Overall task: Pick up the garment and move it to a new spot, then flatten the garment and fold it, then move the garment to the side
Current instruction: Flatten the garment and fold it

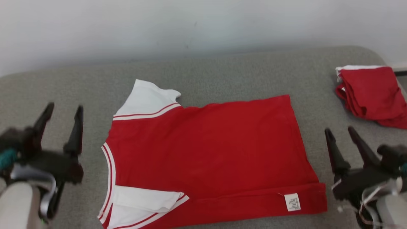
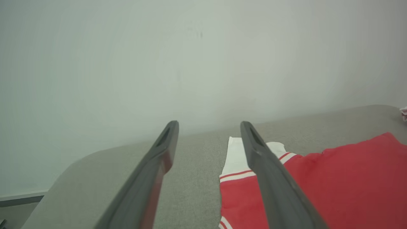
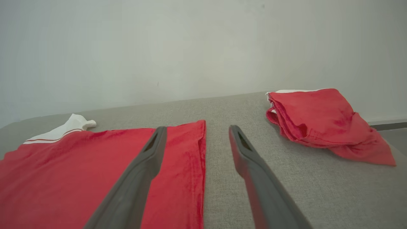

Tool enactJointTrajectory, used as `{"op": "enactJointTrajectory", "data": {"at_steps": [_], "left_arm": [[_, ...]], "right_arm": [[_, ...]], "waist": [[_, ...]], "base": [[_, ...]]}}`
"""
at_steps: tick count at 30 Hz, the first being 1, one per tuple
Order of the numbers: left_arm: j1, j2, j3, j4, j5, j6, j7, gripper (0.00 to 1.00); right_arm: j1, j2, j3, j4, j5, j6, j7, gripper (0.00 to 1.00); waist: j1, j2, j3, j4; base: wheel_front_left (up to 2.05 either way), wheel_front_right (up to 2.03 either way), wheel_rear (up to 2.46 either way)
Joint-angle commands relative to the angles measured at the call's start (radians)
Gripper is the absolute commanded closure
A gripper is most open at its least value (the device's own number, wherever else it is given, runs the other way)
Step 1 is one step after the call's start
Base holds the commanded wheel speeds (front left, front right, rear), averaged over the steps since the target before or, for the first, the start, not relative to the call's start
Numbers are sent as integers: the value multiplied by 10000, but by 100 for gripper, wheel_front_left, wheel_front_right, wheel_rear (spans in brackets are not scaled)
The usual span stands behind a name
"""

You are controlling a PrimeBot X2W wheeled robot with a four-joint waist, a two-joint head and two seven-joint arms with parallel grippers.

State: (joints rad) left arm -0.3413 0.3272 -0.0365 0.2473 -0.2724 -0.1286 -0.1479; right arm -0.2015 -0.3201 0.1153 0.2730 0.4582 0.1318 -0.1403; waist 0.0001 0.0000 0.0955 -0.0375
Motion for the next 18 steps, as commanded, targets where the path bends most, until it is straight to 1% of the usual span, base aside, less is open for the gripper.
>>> {"op": "enactJointTrajectory", "data": {"at_steps": [1, 4, 6, 10, 13, 15, 16, 18], "left_arm": [[-836, 323, -374, 182, -257, -3, 296, 0], [-2145, 758, -1031, 640, -869, 3, 858, 0], [-3017, 1083, -1583, 1048, -1174, 3, 1239, 0], [-4637, 1531, -2667, 1831, -1805, 1, 1878, 0], [-5667, 1659, -3515, 2467, -2258, -2, 2414, 0], [-6308, 1668, -3870, 2985, -2720, 0, 2769, 0], [-6308, 1668, -3870, 2985, -2720, 0, 2769, 0], [-6886, 1739, -4273, 3418, -2919, -1, 3071, 0]], "right_arm": [[-684, -173, 161, 216, 233, -27, 322, 0], [-1779, -471, 621, 681, 280, -27, 814, 0], [-2550, -549, 984, 1026, 384, -27, 1077, 0], [-4043, -612, 1657, 1809, 534, -27, 1600, 0], [-5057, -522, 2106, 2553, 678, -27, 2010, 0], [-5712, -408, 2406, 2966, 762, -27, 2169, 0], [-5712, -408, 2406, 2966, 762, -27, 2169, 0], [-6285, -255, 2722, 3393, 795, -27, 2300, 0]], "waist": [[-1, 0, 914, -302], [-1, 0, 1509, -459], [-1, 0, 1887, -546], [-1, 0, 2617, -746], [-1, 0, 3052, -844], [-1, 0, 3277, -902], [-1, 0, 3277, -902], [-1, 0, 3495, -1008]], "base": [[0, 0, 0], [0, 0, 0], [0, 0, 0], [0, 0, 0], [0, 0, 0], [0, 0, 0], [0, 0, 0], [0, 0, 0]]}}
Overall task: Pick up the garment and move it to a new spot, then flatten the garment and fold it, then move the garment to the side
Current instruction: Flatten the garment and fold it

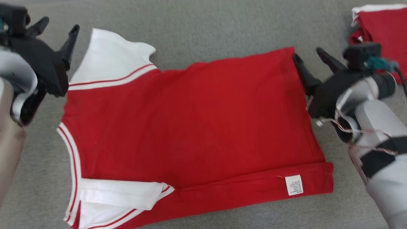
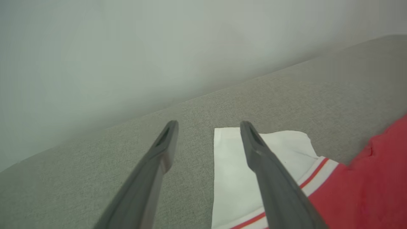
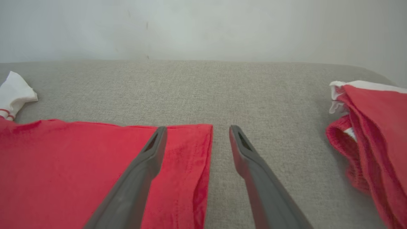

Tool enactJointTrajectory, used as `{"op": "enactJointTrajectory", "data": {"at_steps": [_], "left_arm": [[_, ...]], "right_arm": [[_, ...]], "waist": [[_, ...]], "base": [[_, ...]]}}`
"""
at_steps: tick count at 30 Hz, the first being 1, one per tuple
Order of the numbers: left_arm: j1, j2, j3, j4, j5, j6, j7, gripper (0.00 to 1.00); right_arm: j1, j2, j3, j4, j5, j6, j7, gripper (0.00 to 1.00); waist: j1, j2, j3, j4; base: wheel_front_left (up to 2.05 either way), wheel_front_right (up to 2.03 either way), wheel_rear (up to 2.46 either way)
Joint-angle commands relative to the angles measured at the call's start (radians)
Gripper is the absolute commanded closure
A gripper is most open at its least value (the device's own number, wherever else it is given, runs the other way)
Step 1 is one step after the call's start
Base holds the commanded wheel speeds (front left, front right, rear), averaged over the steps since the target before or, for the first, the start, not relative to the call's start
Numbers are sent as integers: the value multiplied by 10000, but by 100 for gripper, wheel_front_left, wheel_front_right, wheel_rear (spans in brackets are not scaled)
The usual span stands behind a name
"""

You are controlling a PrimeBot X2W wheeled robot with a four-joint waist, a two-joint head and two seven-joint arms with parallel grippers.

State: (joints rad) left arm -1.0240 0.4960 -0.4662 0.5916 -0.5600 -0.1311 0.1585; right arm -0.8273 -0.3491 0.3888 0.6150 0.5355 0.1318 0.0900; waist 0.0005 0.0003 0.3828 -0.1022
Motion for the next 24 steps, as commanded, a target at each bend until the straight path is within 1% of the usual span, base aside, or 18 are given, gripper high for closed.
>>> {"op": "enactJointTrajectory", "data": {"at_steps": [1, 5, 11, 19, 24], "left_arm": [[-280, 59, -213, 189, -142, 24, 169, 0], [-1104, 42, -943, 934, -434, 24, 579, 0], [-1910, 36, -1609, 1966, -910, 23, 851, 0], [-2523, 76, -2336, 2909, -1248, 23, 505, 0], [-2769, -101, -2600, 3397, -1420, 23, 384, 0]], "right_arm": [[-293, 116, 138, 180, 59, -27, 27, 0], [-1103, 428, 588, 1044, 359, -27, 125, 0], [-1903, 722, 1073, 2085, 720, -27, -195, 0], [-2687, 1036, 1868, 2965, 1341, -27, -525, 0], [-3043, 1134, 2280, 3263, 1633, -27, -661, 0]], "waist": [[-5, -3, 715, -412], [-5, -3, 1001, -519], [-5, -3, 1325, -706], [-5, -3, 1617, -910], [-5, -3, 1718, -883]], "base": [[0, 0, 0], [0, 0, 0], [0, 0, 0], [0, 0, 0], [0, 0, 0]]}}
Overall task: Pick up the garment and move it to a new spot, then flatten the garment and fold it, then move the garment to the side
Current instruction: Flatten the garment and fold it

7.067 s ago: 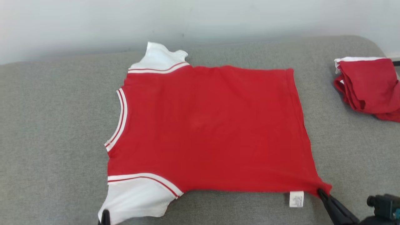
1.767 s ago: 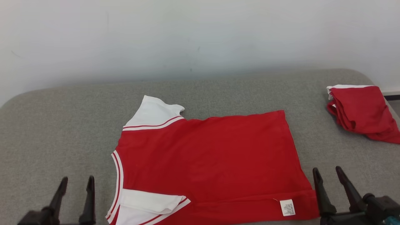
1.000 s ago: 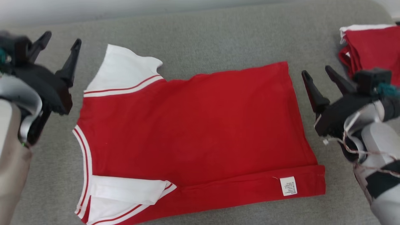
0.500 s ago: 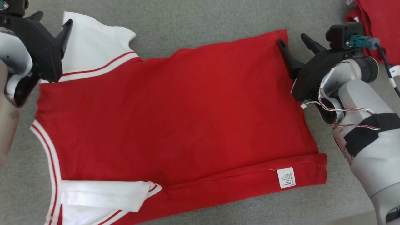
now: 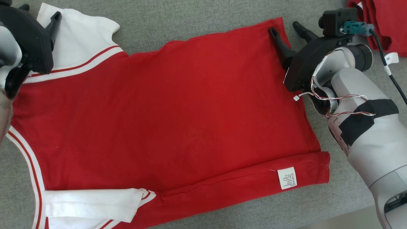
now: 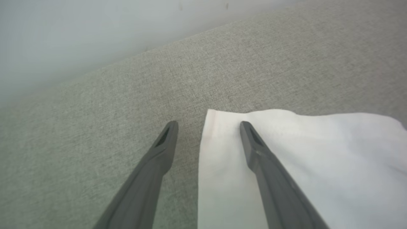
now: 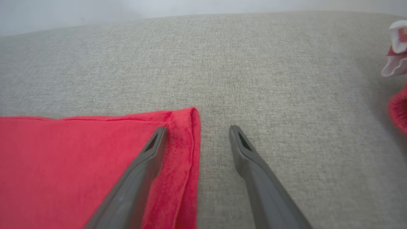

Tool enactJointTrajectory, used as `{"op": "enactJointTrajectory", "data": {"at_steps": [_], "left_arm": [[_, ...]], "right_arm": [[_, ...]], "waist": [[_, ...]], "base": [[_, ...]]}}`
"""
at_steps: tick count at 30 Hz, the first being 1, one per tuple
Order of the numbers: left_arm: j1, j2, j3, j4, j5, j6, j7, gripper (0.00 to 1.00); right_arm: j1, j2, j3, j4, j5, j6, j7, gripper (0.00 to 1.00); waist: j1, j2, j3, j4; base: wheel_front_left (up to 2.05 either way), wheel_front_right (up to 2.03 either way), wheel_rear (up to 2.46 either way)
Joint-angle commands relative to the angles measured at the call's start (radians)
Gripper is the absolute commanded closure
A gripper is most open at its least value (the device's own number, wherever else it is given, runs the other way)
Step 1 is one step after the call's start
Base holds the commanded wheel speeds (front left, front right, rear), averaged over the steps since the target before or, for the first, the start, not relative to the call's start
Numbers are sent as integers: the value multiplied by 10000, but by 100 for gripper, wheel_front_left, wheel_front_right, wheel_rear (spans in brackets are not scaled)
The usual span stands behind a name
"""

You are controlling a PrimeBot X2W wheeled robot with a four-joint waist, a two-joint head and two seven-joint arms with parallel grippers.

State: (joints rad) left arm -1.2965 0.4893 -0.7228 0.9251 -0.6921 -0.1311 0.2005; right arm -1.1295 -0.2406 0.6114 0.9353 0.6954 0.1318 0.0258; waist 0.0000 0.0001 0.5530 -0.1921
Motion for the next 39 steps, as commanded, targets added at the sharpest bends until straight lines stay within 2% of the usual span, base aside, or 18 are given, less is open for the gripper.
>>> {"op": "enactJointTrajectory", "data": {"at_steps": [1, 3, 4, 6, 7, 8, 21, 27, 31, 35, 39], "left_arm": [[-90, -70, -76, 151, -140, 23, -18, 0], [-152, -134, -200, 334, -240, 23, 61, 0], [-172, -191, -226, 389, -310, 23, 70, 0], [-118, -332, -337, 511, -454, 21, 234, 2], [-84, -369, -435, 539, -512, 18, 309, 76], [-85, -384, -507, 560, -581, 18, 313, 100], [-272, -472, -764, 258, -1168, 24, -1518, 100], [438, -261, -1116, -654, -1345, 24, -2812, 100], [1074, -51, -1007, -1340, -1473, 26, -3707, 100], [2039, 101, -947, -2318, -1529, 272, -4208, 100], [3233, 308, -706, -3685, -1711, 764, -4505, 100]], "right_arm": [[-82, 75, 156, 120, 102, -27, -20, 0], [-172, 139, 323, 233, 208, -27, -27, 0], [-226, 155, 413, 294, 254, -27, -14, 17], [-307, 150, 583, 386, 361, -27, 7, 100], [-334, 143, 671, 422, 389, -27, -3, 100], [-359, 117, 751, 459, 444, -27, -8, 100], [-396, -389, 1416, 681, 914, -28, -1109, 100], [169, -792, 1872, 576, 940, -28, -2024, 100], [544, -1116, 2010, 481, 1053, -28, -2512, 100], [1047, -1350, 2047, 264, 1037, -28, -2808, 100], [1567, -1628, 1793, -168, 912, -28, -2918, 100]], "waist": [[0, -1, 35, 33], [0, -1, 65, 56], [0, -1, 80, 68], [0, -1, 90, 108], [0, -1, 75, 130], [0, -1, 54, 152], [0, -1, -656, 531], [0, -1, -1145, 812], [0, -1, -1456, 1025], [0, -1, -1776, 1285], [0, -1, -2101, 1489]], "base": [[0, 0, 0], [0, 0, 0], [0, 0, 0], [0, 0, 0], [0, 0, 0], [0, 0, 0], [0, 0, 0], [0, 0, 0], [0, 0, 0], [0, 0, 0], [0, 0, 0]]}}
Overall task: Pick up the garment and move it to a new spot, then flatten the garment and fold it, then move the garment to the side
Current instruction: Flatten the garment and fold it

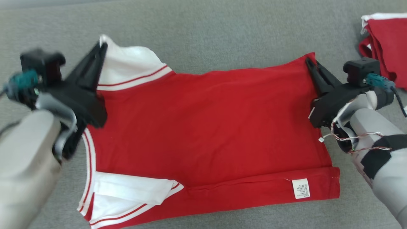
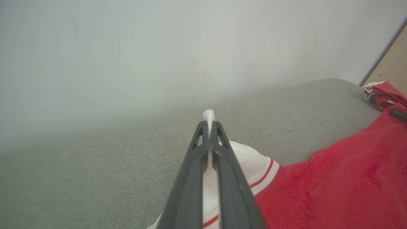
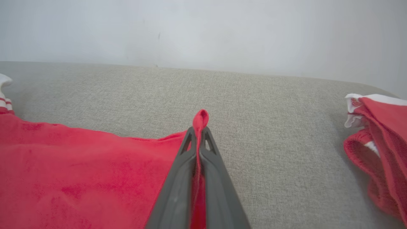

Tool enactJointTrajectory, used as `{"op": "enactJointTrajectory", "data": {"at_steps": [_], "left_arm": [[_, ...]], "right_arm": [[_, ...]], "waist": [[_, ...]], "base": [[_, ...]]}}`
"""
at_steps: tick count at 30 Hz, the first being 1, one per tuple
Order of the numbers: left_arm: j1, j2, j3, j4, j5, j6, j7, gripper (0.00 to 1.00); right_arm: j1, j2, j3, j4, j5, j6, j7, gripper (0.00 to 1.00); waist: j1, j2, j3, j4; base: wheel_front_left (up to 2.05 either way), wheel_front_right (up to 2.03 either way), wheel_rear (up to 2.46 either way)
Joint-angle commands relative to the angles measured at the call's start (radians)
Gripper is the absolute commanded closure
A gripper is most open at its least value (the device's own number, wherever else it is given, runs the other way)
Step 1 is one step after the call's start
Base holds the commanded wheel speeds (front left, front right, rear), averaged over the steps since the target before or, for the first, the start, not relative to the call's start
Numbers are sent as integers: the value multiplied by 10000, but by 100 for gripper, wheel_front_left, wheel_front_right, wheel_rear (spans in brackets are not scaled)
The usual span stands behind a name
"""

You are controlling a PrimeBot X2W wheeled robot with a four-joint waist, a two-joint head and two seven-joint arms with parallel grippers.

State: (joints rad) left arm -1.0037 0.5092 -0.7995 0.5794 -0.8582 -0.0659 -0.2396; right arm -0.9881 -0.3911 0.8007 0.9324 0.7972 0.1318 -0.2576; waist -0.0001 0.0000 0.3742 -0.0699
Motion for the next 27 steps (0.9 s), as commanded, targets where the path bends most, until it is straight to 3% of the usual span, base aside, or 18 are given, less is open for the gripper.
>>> {"op": "enactJointTrajectory", "data": {"at_steps": [1, 7, 13, 19, 27], "left_arm": [[626, 152, 174, -590, -97, 278, -139, 100], [2627, 361, 1046, -2826, -223, 1325, -256, 100], [4581, 128, 2137, -4608, 317, 1899, -257, 100], [6349, -421, 3047, -5556, 665, 2129, -260, 100], [8002, -1031, 3815, -5890, 980, 2091, -252, 100]], "right_arm": [[264, -212, -298, -356, -176, -28, -74, 100], [1576, -477, -1600, -1554, -906, -28, -62, 100], [2835, -361, -2650, -2360, -1615, -28, -62, 100], [4068, -169, -3589, -3153, -2112, -28, -63, 100], [5330, 46, -4507, -3735, -2344, -28, -62, 100]], "waist": [[1, 0, -380, 310], [1, 0, -725, 501], [1, 0, -1089, 608], [1, 0, -1481, 668], [1, 0, -1775, 686]], "base": [[0, 0, 0], [0, 0, 0], [0, 0, 0], [0, 0, 0], [0, 0, 0]]}}
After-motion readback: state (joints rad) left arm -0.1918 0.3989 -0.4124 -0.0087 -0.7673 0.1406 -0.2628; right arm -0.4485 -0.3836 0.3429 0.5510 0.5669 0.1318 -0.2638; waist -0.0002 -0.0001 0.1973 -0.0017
